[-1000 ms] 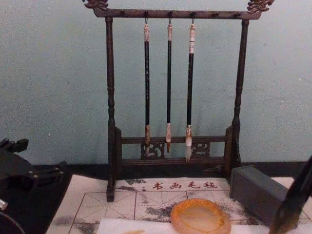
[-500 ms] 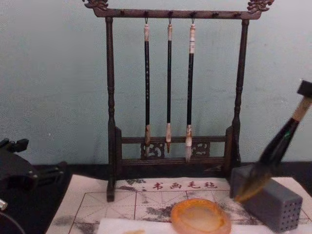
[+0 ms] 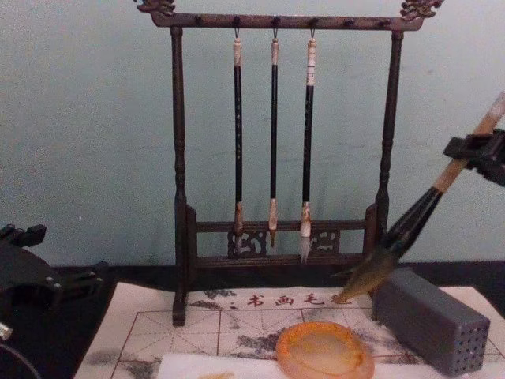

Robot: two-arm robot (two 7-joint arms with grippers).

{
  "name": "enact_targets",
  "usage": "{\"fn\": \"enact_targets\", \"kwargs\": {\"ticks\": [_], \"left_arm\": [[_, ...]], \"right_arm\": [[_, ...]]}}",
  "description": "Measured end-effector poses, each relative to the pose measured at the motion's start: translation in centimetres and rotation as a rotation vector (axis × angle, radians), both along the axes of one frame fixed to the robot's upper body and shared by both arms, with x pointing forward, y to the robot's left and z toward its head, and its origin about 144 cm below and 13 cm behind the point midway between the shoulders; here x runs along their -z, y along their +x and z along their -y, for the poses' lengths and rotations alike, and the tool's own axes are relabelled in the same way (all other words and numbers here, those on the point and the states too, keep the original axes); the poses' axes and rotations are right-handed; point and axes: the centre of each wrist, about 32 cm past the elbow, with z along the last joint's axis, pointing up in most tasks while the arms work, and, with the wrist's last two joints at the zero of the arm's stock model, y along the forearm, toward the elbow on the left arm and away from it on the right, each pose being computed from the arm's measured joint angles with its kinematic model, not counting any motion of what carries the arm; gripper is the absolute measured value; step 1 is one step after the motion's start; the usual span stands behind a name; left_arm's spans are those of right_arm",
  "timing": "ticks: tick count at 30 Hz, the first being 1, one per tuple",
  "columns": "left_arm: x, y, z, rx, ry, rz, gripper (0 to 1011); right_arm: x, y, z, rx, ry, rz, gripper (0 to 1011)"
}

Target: Pick up the brush from the inkstone, write on the paper, then place the brush back to its original position.

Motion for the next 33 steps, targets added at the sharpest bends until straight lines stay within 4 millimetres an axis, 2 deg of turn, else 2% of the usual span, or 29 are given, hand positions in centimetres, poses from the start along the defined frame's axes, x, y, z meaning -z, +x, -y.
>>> {"fn": "enact_targets", "kwargs": {"ticks": [5, 13, 20, 33], "left_arm": [[0.0, 0.0, 0.0, 0.0, 0.0, 0.0, 1001], [0.0, 0.0, 0.0, 0.0, 0.0, 0.0, 1001], [0.0, 0.0, 0.0, 0.0, 0.0, 0.0, 1001], [0.0, 0.0, 0.0, 0.0, 0.0, 0.0, 1001]], "right_arm": [[0.0, 1.6, -0.6, 0.007, 0.074, -0.1, 198], [0.7, 2.9, -1.3, 0.024, 0.155, -0.243, 198], [1.3, 3.4, -1.5, 0.05, 0.196, -0.333, 198], [2.2, 3.5, -2.1, 0.076, 0.215, -0.394, 198]]}}
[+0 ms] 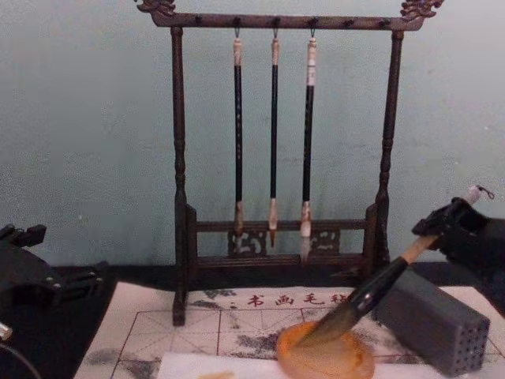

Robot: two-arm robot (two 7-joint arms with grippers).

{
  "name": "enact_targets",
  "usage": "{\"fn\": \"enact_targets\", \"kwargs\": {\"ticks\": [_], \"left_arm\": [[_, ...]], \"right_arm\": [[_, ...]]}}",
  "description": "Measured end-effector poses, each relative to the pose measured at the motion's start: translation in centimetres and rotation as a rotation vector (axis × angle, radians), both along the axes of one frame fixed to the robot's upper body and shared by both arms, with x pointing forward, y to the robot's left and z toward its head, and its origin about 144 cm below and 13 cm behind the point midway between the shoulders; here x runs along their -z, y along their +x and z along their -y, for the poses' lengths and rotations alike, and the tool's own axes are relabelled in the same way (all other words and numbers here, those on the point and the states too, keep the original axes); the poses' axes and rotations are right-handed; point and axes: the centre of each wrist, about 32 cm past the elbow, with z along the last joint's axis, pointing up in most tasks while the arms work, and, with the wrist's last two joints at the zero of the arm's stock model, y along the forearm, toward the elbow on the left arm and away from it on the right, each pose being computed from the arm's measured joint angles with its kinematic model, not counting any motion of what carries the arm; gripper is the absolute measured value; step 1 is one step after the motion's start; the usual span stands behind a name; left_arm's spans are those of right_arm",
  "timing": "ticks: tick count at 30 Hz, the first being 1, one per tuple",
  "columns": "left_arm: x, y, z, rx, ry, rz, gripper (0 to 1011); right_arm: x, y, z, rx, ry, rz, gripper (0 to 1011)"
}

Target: Pick up the brush from the inkstone, write on the paper, then place the brush back to its original position.

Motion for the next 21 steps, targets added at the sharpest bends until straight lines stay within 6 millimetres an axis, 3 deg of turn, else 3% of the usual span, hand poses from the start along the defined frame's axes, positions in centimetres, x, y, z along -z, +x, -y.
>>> {"fn": "enact_targets", "kwargs": {"ticks": [21], "left_arm": [[0.0, 0.0, 0.0, 0.0, 0.0, 0.0, 1001]], "right_arm": [[0.78, -0.02, -0.53, 0.018, -0.021, -0.018, 198]]}}
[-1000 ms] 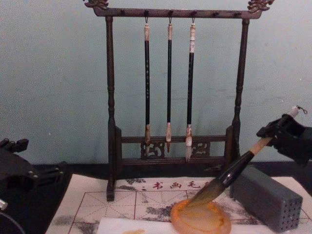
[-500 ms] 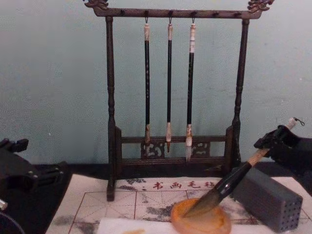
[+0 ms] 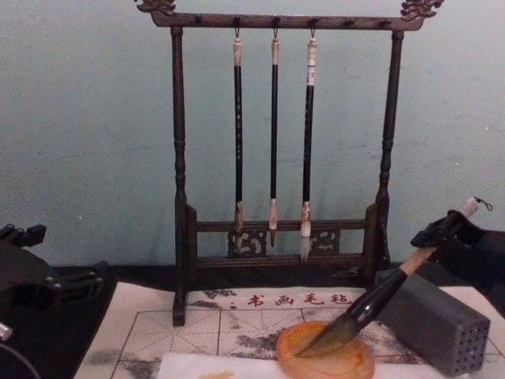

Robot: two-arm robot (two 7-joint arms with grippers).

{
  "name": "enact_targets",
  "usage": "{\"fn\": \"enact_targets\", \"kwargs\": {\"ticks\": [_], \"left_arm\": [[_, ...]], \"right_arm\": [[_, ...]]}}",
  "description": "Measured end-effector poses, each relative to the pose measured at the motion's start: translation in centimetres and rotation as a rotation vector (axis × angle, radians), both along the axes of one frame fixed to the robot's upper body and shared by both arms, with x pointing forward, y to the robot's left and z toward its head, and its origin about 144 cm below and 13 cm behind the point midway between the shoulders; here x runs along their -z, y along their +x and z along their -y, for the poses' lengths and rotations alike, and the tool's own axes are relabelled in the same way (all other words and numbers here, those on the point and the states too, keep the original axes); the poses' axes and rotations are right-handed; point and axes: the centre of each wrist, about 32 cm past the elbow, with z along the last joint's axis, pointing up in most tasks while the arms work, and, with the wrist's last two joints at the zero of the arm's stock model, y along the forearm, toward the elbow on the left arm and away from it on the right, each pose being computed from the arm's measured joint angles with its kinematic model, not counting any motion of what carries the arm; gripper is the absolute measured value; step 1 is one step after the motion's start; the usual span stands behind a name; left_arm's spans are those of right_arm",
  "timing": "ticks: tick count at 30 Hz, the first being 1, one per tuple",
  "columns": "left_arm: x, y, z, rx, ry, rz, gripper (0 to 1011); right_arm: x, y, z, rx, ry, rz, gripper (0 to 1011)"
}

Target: Pick up the brush from the inkstone, write on the paper, then place the brush back to its original position.

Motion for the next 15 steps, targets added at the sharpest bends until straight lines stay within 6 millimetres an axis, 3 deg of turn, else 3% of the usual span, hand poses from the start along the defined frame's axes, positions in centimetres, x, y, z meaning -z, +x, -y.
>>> {"fn": "enact_targets", "kwargs": {"ticks": [15], "left_arm": [[0.0, 0.0, 0.0, 0.0, 0.0, 0.0, 1001]], "right_arm": [[0.01, 0.02, -0.03, 0.004, -0.004, 0.0, 198]]}}
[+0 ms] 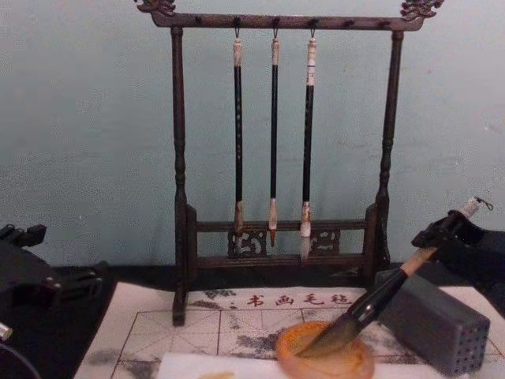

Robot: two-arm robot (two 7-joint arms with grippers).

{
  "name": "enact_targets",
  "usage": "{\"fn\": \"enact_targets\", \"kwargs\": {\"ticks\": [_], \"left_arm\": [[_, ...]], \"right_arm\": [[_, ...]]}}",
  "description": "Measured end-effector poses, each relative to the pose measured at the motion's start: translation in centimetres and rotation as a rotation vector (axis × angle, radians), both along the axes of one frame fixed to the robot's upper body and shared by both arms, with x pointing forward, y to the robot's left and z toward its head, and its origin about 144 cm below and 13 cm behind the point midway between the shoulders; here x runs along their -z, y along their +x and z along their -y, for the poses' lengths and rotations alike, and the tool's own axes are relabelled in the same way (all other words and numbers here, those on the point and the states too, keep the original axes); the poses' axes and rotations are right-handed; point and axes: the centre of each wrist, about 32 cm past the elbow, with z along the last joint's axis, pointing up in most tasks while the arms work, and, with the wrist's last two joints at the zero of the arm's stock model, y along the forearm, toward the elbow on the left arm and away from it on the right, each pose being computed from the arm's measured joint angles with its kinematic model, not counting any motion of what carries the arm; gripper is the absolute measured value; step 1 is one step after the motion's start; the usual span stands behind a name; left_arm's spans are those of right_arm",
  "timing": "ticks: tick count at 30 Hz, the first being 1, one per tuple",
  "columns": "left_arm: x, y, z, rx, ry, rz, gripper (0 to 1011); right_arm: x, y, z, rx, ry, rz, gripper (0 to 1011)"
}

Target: Pick up the brush from the inkstone, write on the paper, then place the brush back to its original position.

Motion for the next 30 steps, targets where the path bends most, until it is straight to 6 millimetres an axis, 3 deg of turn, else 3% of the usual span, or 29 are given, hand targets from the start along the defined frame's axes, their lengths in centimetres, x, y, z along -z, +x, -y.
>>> {"fn": "enact_targets", "kwargs": {"ticks": [5, 19, 24, 30], "left_arm": [[0.0, 0.0, 0.0, 0.0, 0.0, 0.0, 1001], [0.0, 0.0, 0.0, 0.0, 0.0, 0.0, 1001], [0.0, 0.0, 0.0, 0.0, 0.0, 0.0, 1001], [0.0, 0.0, 0.0, 0.0, 0.0, 0.0, 1001]], "right_arm": [[0.0, 0.0, 0.0, 0.0, 0.001, 0.0, 231], [0.0, -0.02, 0.02, -0.001, 0.002, 0.0, 641], [-0.01, -0.02, 0.02, -0.002, 0.002, 0.0, 833], [0.0, -0.02, 0.02, -0.002, 0.002, 0.0, 969]]}}
